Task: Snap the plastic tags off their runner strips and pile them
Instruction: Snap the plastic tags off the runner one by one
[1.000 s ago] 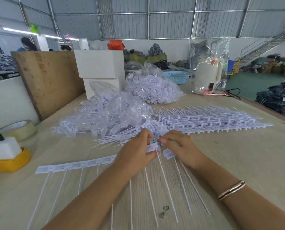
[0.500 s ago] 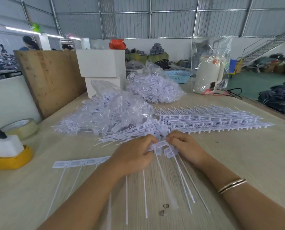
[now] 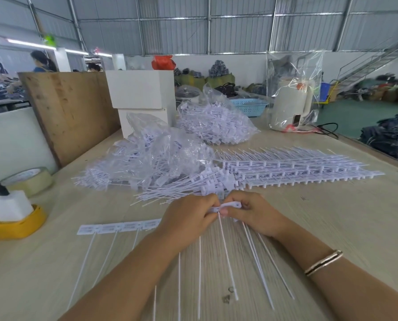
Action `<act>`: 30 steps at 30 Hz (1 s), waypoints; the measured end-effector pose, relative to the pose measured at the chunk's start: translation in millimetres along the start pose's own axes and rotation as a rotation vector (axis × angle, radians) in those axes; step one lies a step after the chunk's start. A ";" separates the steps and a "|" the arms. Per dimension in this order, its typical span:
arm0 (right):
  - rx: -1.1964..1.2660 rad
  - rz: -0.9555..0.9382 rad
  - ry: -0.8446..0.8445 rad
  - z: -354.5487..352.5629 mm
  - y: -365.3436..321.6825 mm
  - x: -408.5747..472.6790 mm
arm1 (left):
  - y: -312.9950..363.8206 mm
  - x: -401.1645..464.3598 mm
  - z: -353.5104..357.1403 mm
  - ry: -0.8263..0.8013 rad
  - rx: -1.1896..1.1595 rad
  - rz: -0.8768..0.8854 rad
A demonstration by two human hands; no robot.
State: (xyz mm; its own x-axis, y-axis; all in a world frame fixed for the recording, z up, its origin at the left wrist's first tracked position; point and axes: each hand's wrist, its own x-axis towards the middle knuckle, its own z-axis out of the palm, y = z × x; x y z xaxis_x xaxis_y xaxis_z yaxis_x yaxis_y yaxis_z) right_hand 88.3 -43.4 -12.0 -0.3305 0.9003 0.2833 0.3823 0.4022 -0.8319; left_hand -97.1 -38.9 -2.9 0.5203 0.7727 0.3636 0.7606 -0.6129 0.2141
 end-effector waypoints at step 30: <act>-0.405 -0.090 0.062 -11.1 13.9 2.5 | -8.3 1.4 3.3 0.073 -0.432 -0.126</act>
State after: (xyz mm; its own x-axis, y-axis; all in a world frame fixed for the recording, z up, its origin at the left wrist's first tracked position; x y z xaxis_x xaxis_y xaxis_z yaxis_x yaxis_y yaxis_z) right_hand 102.4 -33.7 -17.6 -0.3298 0.8621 0.3847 0.6666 0.5012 -0.5517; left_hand -101.4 -32.2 -7.1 0.3932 0.8416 0.3703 0.5767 -0.5394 0.6136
